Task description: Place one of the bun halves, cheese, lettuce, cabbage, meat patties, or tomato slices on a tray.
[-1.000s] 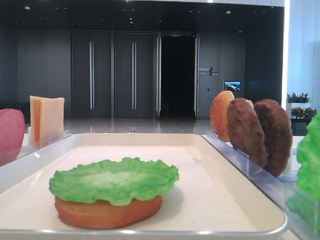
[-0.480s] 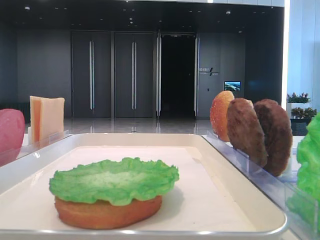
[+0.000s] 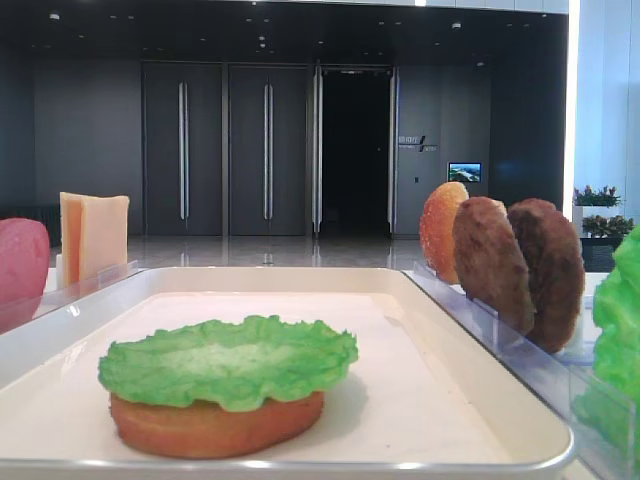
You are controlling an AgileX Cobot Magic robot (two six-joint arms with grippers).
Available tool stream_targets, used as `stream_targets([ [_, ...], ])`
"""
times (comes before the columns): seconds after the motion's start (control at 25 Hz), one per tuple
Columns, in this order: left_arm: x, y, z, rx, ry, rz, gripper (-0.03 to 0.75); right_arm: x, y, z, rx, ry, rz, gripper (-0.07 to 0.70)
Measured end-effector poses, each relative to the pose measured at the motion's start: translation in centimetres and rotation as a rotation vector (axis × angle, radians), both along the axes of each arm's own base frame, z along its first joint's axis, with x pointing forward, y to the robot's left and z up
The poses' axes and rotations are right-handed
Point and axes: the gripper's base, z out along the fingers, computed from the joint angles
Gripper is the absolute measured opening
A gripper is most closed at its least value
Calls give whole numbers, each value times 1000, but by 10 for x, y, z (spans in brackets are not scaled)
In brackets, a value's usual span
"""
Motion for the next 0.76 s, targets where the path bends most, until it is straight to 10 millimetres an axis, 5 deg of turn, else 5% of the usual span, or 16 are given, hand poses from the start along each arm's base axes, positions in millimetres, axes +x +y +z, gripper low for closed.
stream_targets([
  [0.28,0,0,0,0,0,0,-1,-20,-2,-8,2,-92,6,446],
  [0.76,0,0,0,-1,0,0,-1,-21,-2,-8,6,-95,8,438],
])
